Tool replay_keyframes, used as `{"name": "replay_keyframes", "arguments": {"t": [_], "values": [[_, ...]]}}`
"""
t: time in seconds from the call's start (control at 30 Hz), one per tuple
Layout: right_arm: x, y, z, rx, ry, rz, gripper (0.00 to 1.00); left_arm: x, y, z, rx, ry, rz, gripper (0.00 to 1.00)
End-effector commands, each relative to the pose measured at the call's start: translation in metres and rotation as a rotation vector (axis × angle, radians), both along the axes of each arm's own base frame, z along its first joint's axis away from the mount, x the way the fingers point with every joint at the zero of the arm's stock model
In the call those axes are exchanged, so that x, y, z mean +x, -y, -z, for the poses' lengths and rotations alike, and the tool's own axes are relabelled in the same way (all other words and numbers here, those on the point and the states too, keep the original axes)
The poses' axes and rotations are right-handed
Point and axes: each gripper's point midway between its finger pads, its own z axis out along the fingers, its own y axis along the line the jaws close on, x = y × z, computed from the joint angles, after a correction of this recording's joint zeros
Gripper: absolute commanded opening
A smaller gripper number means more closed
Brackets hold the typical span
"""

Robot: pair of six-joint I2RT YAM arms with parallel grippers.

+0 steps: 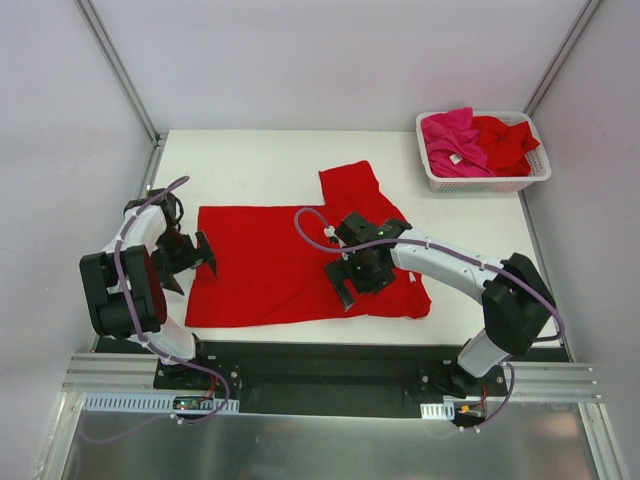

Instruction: Fold and stack the t-shirts

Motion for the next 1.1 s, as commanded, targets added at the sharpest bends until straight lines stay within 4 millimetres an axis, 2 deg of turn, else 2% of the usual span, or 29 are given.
{"name": "replay_keyframes", "arguments": {"t": [0.0,0.03,0.1,0.13,0.3,0.47,0.7,1.03,1.07], "values": [[-0.001,-0.003,-0.01,0.05,0.02,-0.016,0.96,0.009,-0.01,0.001,0.021,0.004,0.021,0.9],[-0.002,-0.003,-0.009,0.049,0.017,-0.019,0.96,0.013,-0.01,0.002,0.023,0.022,0.021,0.87],[-0.002,-0.003,-0.007,0.046,0.013,-0.02,0.96,0.014,-0.011,0.004,0.029,0.037,0.024,0.61],[-0.002,-0.003,-0.006,0.045,0.014,-0.018,0.96,0.015,-0.011,0.006,0.029,0.041,0.027,0.54],[-0.002,-0.004,-0.004,0.047,0.009,-0.018,0.96,0.01,-0.009,0.017,0.016,0.004,0.021,0.55],[-0.003,-0.003,-0.003,0.044,0.006,-0.016,0.96,0.004,-0.015,0.024,0.054,-0.032,0.027,0.61],[-0.005,0.0,0.0,0.037,-0.005,-0.016,0.96,0.018,-0.018,0.033,0.055,-0.028,0.038,0.61],[-0.01,0.006,0.005,0.016,-0.019,-0.019,0.96,0.03,-0.022,0.033,0.077,0.029,0.042,0.45],[-0.01,0.007,0.005,0.016,-0.021,-0.019,0.96,0.03,-0.022,0.033,0.078,0.032,0.044,0.41]]}}
